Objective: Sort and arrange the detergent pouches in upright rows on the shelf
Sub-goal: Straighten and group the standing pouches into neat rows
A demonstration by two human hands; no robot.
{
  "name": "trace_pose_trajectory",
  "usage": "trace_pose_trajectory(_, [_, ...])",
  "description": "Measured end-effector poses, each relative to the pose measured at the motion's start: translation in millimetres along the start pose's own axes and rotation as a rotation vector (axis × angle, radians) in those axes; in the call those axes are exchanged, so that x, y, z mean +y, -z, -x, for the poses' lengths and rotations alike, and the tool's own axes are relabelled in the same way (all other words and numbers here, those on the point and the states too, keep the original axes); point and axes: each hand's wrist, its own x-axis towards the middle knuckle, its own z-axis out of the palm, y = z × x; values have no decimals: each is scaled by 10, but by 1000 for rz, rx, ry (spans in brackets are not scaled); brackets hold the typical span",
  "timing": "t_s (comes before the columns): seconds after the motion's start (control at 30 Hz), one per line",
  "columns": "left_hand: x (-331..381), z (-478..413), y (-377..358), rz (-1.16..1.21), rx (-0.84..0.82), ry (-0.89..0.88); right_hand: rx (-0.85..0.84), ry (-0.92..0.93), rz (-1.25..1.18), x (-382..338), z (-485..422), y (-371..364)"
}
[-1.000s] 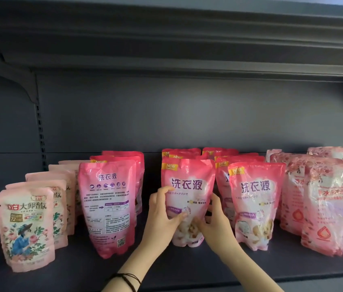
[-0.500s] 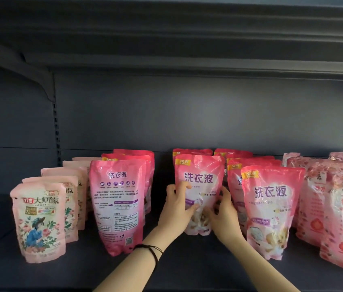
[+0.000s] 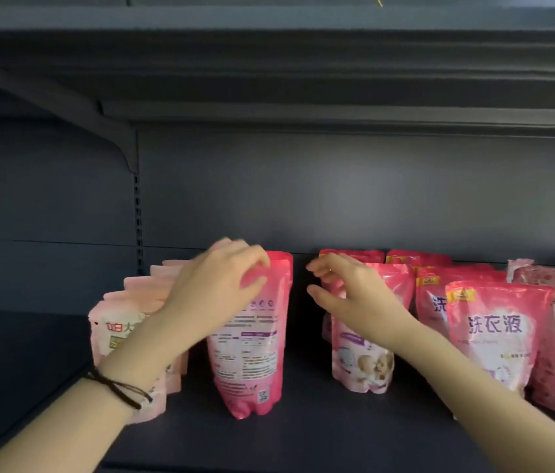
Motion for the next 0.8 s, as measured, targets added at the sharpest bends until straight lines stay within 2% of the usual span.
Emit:
trace_pose_trajectory(0.07, [-315, -62, 69, -48, 9, 26, -37, -1, 15, -137, -207, -79])
trace_pose_trajectory(0.13, [-570, -77, 67, -43, -116, 78, -94, -32, 49, -235, -369, -176])
trace_pose_trajectory(0.23, [-768, -54, -26, 191, -290, 189, -174, -65, 103, -306, -516, -332])
trace_pose_trajectory(0.33, [-844, -91, -88, 427, -231, 272, -164, -104, 119, -328, -578, -431])
trace_pose_trajectory(0.5, [-756, -223, -77, 735, -272, 236, -51, -187, 59, -284, -521, -239])
trace_pose_trajectory(0.63, [-486, -363, -182, 815, -205, 220, 38, -225, 92, -166, -385, 32])
trace_pose_trajectory(0.8, [-56, -417, -456, 904, -259, 234, 50, -277, 139, 99, -196, 291])
